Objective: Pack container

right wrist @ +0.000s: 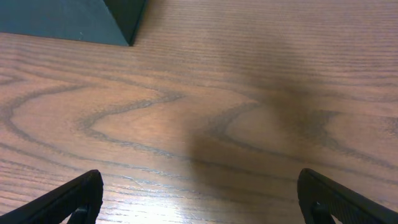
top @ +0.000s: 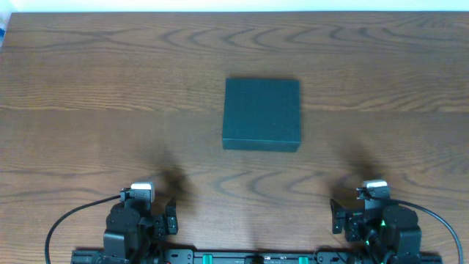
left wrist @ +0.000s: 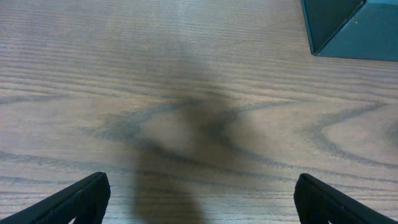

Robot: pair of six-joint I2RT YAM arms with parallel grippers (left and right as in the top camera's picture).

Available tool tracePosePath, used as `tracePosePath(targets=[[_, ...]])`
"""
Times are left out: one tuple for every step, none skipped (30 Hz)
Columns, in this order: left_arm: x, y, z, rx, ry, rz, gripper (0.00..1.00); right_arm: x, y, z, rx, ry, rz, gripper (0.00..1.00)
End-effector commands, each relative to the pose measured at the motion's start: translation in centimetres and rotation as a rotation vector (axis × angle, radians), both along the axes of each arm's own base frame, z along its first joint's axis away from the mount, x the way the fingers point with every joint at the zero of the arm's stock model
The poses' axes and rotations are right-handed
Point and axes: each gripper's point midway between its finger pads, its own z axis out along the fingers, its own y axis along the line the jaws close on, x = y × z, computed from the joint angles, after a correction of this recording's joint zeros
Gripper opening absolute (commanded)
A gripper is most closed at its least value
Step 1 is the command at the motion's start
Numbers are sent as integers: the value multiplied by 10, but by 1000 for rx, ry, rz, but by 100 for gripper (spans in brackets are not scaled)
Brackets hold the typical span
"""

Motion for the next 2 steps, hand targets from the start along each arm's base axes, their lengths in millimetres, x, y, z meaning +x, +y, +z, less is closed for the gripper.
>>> tracePosePath(targets=[[-8, 4, -19, 6, 68, 24, 95, -1, -2, -3, 0, 6, -14, 99], [-8, 4, -19, 6, 68, 24, 95, -1, -2, -3, 0, 6, -14, 99]])
